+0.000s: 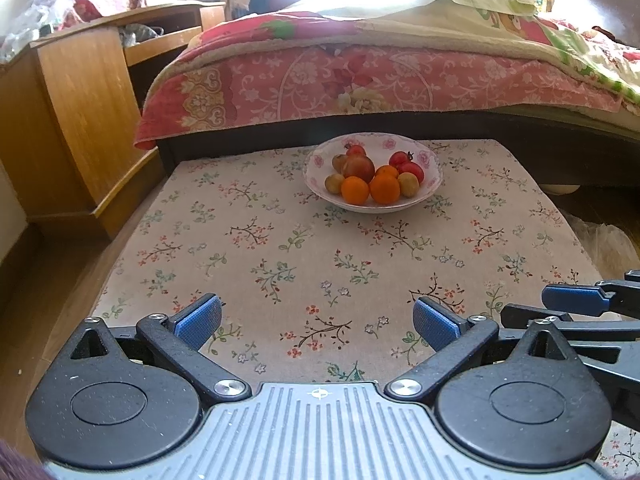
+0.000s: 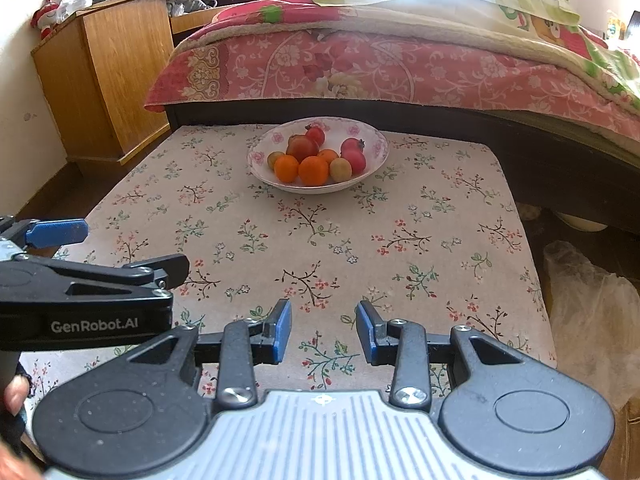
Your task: Organize fruits
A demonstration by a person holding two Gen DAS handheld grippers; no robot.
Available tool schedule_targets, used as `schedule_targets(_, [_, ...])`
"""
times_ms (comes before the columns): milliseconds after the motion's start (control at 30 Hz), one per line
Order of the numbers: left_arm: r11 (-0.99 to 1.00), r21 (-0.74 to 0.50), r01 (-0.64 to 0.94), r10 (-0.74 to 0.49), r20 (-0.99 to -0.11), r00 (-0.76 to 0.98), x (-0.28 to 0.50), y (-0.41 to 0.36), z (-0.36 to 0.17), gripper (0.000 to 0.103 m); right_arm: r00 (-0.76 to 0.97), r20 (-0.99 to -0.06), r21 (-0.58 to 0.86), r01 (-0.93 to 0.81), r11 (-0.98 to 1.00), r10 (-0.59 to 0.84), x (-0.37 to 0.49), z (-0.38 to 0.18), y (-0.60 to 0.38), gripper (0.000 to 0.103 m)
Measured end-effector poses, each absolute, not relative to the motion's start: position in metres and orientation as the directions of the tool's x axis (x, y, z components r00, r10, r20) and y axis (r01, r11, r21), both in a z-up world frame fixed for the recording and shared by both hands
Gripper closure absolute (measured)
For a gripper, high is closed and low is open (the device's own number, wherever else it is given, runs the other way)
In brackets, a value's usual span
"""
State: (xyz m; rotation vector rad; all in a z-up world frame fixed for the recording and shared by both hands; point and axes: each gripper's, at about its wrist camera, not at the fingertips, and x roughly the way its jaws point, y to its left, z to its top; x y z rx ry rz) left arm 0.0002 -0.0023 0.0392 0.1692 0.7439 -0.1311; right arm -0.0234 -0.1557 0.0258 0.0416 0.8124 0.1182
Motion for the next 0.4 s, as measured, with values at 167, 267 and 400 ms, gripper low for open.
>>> schedule_targets(167, [0.977, 0.120, 0.175, -0.049, -0.675, 0.736, -0.0012, -0.0030, 0.0398, 0.000, 0.682, -0.721, 0.085, -0.089, 0.992, 0.123, -0.0232, 0.0264, -0.1558, 0.064])
schedule_targets(267, [0.977, 0.121, 0.175, -0.048, -0.675, 0.736, -0.0011, -0.0026, 0.0396, 0.000, 0.680, -0.722, 0.085, -0.090, 0.992, 0.123, -0.0231, 0.0262, -0.1556, 0.064])
schedule_targets(400, [0.978, 0.121, 0.171, -0.045, -0.675, 0.737, -0.0014, -0.0009, 0.0406, 0.000, 0.680, -0.723, 0.082, -0.089, 0.993, 0.121, -0.0228, 0.0268, -0.1554, 0.064])
